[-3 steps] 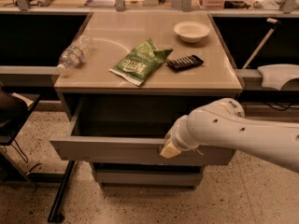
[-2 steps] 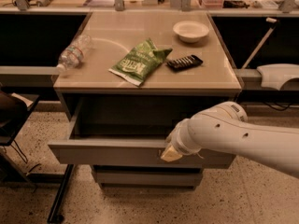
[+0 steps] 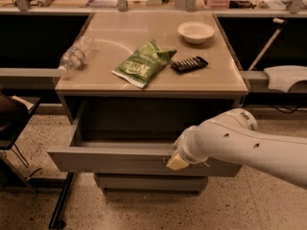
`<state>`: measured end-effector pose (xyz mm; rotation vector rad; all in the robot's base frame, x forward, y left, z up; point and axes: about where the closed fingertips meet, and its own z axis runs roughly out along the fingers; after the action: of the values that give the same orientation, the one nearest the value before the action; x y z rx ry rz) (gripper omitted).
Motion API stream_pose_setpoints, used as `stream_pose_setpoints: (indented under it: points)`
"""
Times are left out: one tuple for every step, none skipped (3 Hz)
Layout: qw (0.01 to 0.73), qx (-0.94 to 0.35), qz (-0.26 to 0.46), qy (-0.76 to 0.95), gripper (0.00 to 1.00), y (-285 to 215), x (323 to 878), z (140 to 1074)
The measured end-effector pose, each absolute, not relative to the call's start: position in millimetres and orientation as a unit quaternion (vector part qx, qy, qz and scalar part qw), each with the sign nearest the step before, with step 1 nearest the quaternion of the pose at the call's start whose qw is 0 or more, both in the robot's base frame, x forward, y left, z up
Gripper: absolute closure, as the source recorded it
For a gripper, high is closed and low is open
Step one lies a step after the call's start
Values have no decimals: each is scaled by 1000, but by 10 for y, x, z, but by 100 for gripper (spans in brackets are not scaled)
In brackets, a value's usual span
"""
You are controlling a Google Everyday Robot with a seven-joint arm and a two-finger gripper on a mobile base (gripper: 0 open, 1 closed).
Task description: Open top drawer
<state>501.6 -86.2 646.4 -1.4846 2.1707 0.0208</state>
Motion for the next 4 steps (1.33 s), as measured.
stream_pose_setpoints:
  points:
    - [253,-546,8,799,100,-851,5008,6476]
    - [251,-545,6,800,100,-883,4890,6474]
    - [251,-545,6,800,100,-873,4881,6486]
    - [249,-544,4,801,100,-904,4769,6480]
